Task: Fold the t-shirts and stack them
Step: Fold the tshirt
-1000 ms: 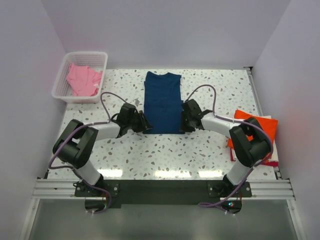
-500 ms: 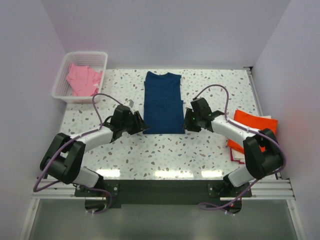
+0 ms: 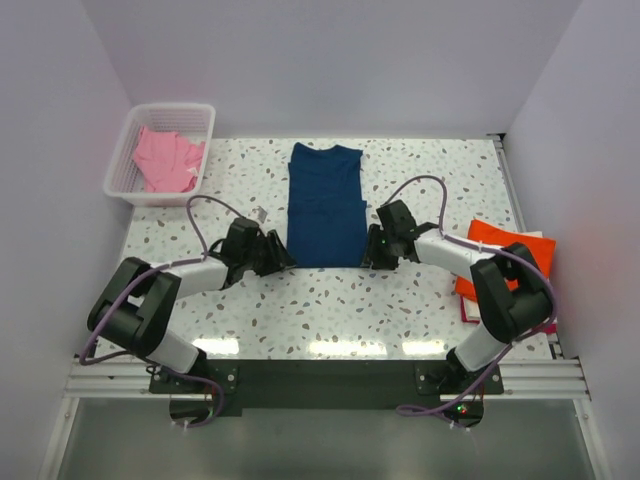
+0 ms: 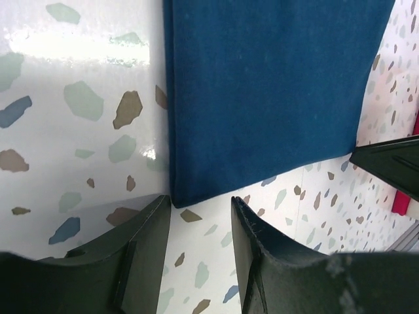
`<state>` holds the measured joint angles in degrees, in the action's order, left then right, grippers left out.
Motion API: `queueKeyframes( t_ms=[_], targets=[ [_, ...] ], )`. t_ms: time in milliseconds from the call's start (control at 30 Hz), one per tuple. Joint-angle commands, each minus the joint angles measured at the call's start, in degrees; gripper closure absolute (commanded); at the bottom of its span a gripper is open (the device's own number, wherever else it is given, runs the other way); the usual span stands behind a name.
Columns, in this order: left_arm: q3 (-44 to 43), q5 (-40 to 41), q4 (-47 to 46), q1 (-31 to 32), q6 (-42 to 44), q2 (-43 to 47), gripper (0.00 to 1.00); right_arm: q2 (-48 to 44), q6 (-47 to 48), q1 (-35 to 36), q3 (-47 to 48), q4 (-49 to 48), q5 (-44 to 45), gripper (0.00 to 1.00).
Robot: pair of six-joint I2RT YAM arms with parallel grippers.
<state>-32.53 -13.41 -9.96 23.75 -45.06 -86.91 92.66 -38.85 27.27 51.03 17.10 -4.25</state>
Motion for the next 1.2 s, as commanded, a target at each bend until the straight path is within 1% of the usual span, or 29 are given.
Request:
queueKeyframes(
  t_ms=[0,233,400,533,567,633,667,700,733,767,833,900,967,1000,1067,1100,1133,1167],
  targets=[
    [-0.3,0.8,-1.1,-0.3,0.5,-2.6,0.53,0.6,-1.1,0.0,-0.6,-2.6,-0.6,0.59],
    [0.5,4.0,-1.8,-0.2,0.5,-4.4,0.54,2.1,-1.8,0.0,-0.4,-3.8,-0.8,0.60],
    [0.7,4.1,-2.9,-0.2,0.2,-5.9,0.56,2.8,-2.4,0.0,-0.5,-4.6,-0.8,0.61],
    [0.6,3.4,-3.8,0.2,-0.2,-6.2,0.62,3.0,-2.7,0.0,-0.5,-5.1,-0.5,0.64],
    [0.6,3.4,-3.8,0.3,-0.2,-6.2,0.67,3.0,-2.6,0.0,-0.5,-5.2,-0.5,0.65],
    [0.5,2.6,-3.9,0.6,-0.5,-6.6,0.74,3.1,-2.6,0.0,-0.5,-5.4,-0.5,0.72],
    [0.4,2.3,-4.1,0.6,-0.7,-6.6,0.84,3.1,-2.6,0.0,-0.4,-5.5,-0.5,0.76],
    [0.3,1.4,-4.0,0.6,-0.8,-6.4,0.90,2.9,-2.7,-0.1,-0.4,-5.5,-0.7,0.84],
    [0.3,1.0,-3.8,0.6,-1.2,-6.3,0.94,2.6,-2.6,0.0,-0.6,-5.6,-0.7,0.88],
    [0.4,0.8,-3.7,0.8,-1.3,-5.4,1.00,2.4,-2.4,0.0,-0.7,-5.5,-1.1,0.94],
    [0.5,0.3,-2.2,0.8,-1.4,-4.1,1.00,0.7,-1.9,0.0,-1.6,-4.8,-1.9,1.00],
    [1.4,0.0,-1.1,0.9,-1.4,-1.1,1.00,-1.9,-1.7,0.0,-3.2,-4.5,-2.9,1.00],
    [3.6,-0.1,0.4,1.2,-1.4,1.8,1.00,-6.6,-1.5,0.0,-6.5,-4.7,-3.7,1.00],
    [4.7,-0.1,0.8,1.5,-1.4,5.3,1.00,-8.3,-1.7,0.0,-7.9,-4.6,-5.5,1.00],
    [8.4,-0.1,2.7,1.7,-1.8,9.2,1.00,-14.1,-1.8,0.0,-12.1,-4.1,-6.6,1.00],
    [9.8,-0.1,3.5,1.7,-1.9,13.4,1.00,-16.1,-2.3,0.1,-13.6,-3.8,-7.1,1.00],
    [12.3,-0.2,5.3,1.7,-2.0,15.6,1.00,-18.5,-2.5,0.2,-16.5,-3.1,-8.5,1.00],
    [13.6,-0.3,6.3,1.8,-2.1,20.6,1.00,-22.9,-2.7,0.3,-18.0,-2.7,-9.0,1.00]
  ],
)
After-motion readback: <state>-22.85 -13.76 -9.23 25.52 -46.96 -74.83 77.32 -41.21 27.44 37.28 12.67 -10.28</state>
